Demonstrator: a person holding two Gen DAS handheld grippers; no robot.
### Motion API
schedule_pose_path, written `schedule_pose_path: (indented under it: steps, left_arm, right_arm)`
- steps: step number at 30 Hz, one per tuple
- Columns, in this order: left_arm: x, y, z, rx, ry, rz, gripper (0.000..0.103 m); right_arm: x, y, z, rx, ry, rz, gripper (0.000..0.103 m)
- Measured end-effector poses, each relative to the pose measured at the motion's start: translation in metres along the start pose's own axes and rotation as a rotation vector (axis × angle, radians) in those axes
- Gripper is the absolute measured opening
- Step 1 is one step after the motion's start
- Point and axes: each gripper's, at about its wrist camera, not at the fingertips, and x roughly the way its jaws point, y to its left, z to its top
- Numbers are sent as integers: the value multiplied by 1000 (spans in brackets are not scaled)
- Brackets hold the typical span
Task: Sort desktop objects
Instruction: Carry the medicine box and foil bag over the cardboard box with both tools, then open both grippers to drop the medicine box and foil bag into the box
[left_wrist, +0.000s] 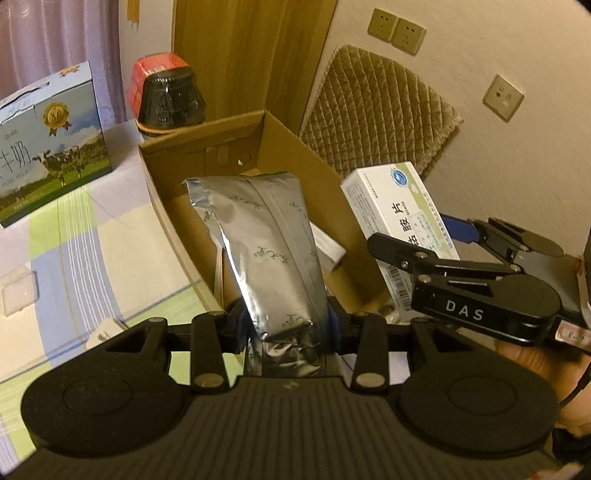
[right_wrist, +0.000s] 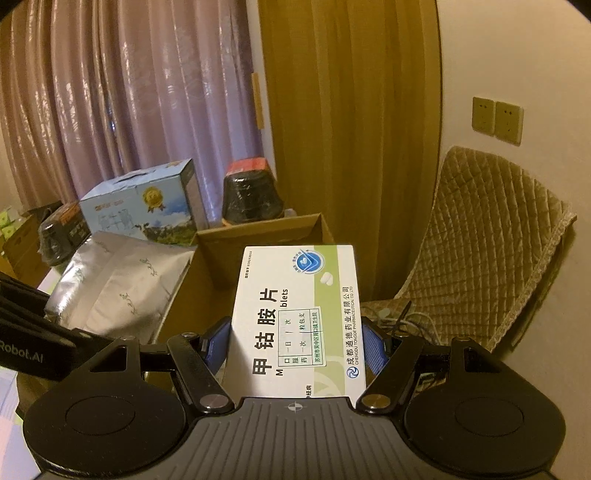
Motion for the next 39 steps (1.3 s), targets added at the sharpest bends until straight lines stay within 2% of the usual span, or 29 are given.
schedule_pose_path:
  steps: [14,20,36,38,39]
  left_arm:
    - [34,14,56,-38,-53,12,35]
    - [55,28,68,-85,-68,24,35]
    - [89,37,87,-105,-92,44,35]
    - [89,39,86,-113,-97,62,42]
    - [88,39,84,-109,-102,68,42]
  right_arm:
    - [46,-21,22,22,22,-8,68]
    - [61,-25,23,16,37,-17,68]
    - [87,-28,23,9,53,-31,68]
    - [88,-28,22,8,55,-31,68]
    - [88,-28,22,8,56,-29,68]
